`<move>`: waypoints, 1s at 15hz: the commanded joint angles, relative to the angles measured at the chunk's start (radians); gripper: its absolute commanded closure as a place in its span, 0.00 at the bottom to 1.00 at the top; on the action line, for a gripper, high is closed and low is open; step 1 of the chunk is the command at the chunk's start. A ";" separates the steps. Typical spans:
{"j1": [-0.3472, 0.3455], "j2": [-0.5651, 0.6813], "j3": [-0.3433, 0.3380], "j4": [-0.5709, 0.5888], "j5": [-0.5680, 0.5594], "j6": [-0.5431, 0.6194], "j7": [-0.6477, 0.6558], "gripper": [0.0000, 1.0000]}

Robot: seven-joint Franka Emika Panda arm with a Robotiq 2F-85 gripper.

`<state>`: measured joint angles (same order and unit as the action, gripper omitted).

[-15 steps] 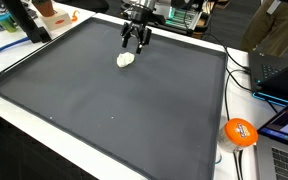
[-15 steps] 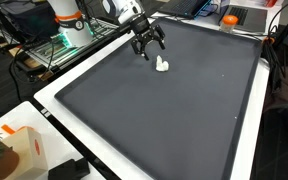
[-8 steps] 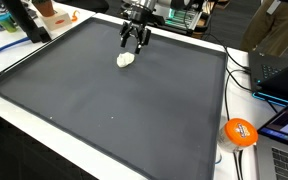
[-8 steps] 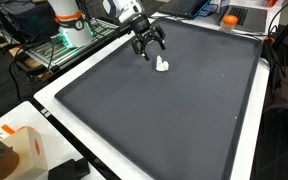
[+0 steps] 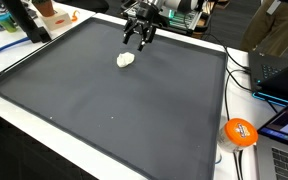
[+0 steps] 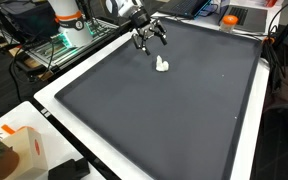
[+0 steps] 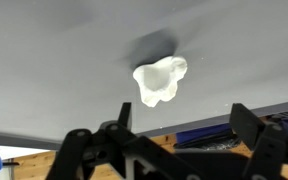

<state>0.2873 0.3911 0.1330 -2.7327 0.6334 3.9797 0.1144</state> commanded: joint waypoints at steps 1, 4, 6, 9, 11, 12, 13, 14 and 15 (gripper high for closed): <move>0.050 0.052 -0.001 0.019 0.082 0.056 -0.012 0.00; 0.061 0.056 0.008 0.019 0.093 0.054 -0.010 0.00; 0.033 0.001 0.019 -0.016 0.039 0.014 0.014 0.00; -0.011 -0.151 0.017 -0.092 -0.024 -0.137 -0.025 0.00; -0.145 -0.172 0.117 -0.015 -0.042 -0.287 -0.125 0.00; -0.190 -0.201 0.151 -0.010 -0.057 -0.364 -0.150 0.00; -0.220 -0.319 0.157 -0.108 -0.127 -0.444 -0.111 0.00; -0.253 -0.335 0.176 -0.097 -0.119 -0.523 -0.140 0.00; -0.254 -0.292 0.165 -0.016 -0.032 -0.603 -0.234 0.00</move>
<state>0.0995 0.1773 0.2660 -2.7497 0.5488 3.5736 -0.0071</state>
